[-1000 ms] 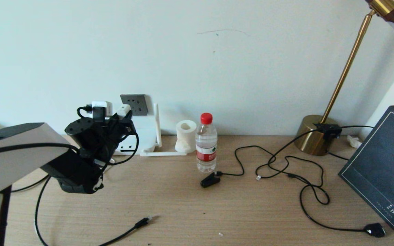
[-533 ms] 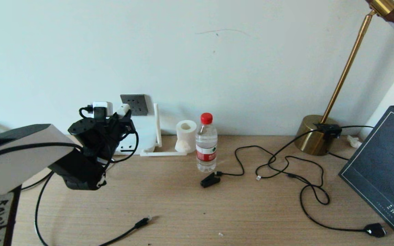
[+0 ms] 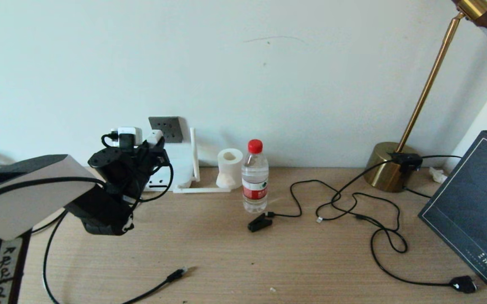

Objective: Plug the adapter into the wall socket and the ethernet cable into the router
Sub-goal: Pick up plug

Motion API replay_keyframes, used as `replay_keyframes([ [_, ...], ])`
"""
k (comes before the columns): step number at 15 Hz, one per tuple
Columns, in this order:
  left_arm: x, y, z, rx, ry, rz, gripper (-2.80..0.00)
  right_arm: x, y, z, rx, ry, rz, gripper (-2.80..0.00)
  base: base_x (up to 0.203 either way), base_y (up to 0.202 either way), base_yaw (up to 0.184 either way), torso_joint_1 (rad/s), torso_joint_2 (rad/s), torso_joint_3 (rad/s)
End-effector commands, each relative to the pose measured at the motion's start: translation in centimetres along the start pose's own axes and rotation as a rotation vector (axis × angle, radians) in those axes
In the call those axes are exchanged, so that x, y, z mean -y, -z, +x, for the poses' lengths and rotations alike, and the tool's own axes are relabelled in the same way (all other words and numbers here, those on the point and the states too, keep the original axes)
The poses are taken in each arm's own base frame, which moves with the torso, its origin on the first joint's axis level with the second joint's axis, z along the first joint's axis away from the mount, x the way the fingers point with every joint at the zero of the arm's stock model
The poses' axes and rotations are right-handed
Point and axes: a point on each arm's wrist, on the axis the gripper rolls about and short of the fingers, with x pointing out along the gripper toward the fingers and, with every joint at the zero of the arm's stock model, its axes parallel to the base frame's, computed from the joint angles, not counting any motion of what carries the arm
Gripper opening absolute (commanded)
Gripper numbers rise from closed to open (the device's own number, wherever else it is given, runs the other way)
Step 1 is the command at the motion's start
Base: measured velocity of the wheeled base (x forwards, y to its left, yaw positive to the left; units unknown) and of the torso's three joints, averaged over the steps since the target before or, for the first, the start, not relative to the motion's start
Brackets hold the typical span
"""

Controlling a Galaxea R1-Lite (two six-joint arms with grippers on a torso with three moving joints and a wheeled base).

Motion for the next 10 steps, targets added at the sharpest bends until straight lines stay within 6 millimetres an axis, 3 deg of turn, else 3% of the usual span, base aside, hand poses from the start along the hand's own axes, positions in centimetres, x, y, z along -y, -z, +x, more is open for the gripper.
replay_keyframes([
  [1,0.1,-0.5,0.0,0.018,0.001,-0.002,-2.80,0.0,0.0,0.0,-0.001,0.000,-0.001,-2.80,0.000,0.000,0.000,0.000,0.00,0.000],
  [10,1.6,-1.6,0.7,0.067,0.002,-0.017,-2.80,0.0,0.0,0.0,-0.001,0.000,-0.001,-2.80,0.000,0.000,0.000,0.000,0.00,0.000],
])
